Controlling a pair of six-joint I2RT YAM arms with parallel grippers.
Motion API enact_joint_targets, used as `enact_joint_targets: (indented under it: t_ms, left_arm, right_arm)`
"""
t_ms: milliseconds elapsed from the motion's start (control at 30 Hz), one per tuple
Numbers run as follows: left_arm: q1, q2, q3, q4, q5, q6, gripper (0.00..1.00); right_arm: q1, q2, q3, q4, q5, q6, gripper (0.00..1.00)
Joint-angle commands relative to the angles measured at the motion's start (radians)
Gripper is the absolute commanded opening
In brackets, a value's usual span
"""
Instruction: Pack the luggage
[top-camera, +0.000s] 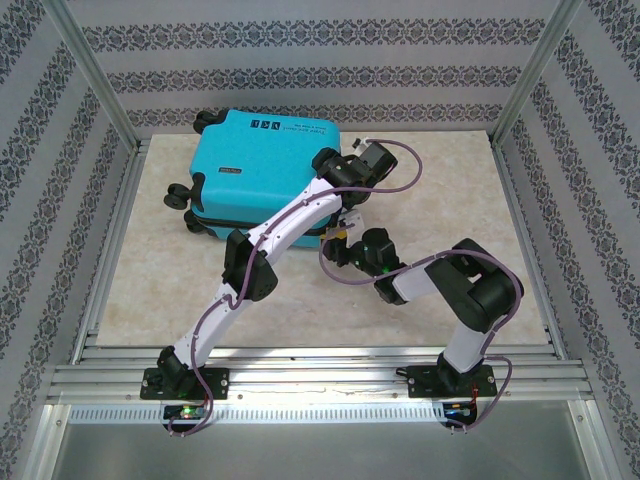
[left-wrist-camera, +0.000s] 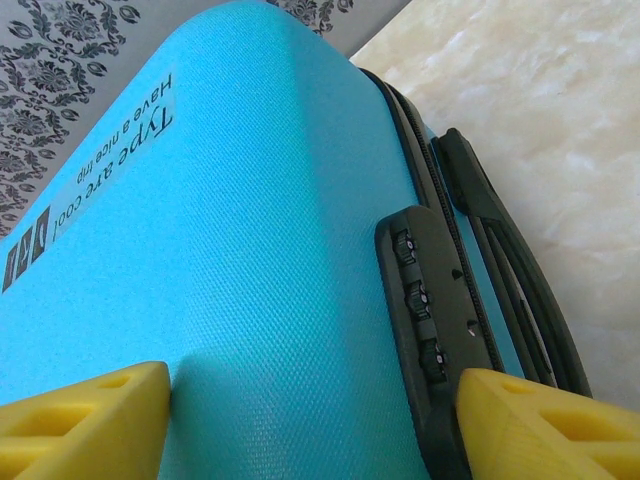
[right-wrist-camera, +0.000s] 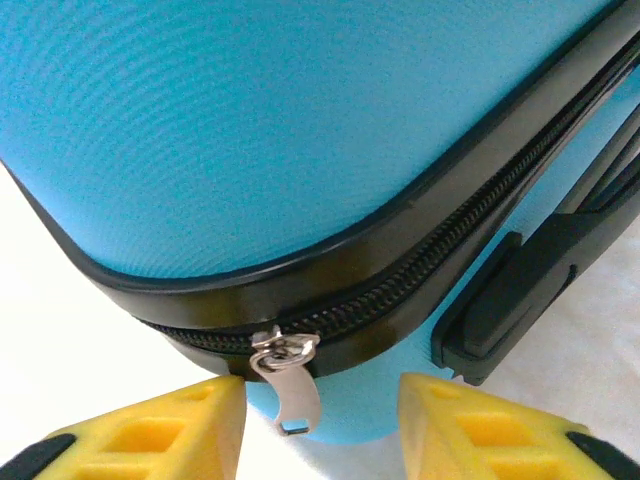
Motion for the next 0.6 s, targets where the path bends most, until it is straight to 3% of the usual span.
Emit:
enact_joint_targets:
  t_ms: [0,267,567]
  left_arm:
    - [0.015,0.007,0.007,-0.092,0.067,-0.042,0.74]
    - [0.015,0.007,-0.009,-0.1,0.069,-0.056,0.73]
    - [0.016,0.005,-0.012,-0.102,0.074,-0.058,0.73]
  right_arm:
    - [-0.004,-0.003,0.033,0.022,0.184,-0.017,0.31]
    - [-0.004,-0.013,0.006,0.03,0.217,-0.072,0.12]
    - [-0.004,-0.026,0.007,0.025,0.139,-0.115,0.08]
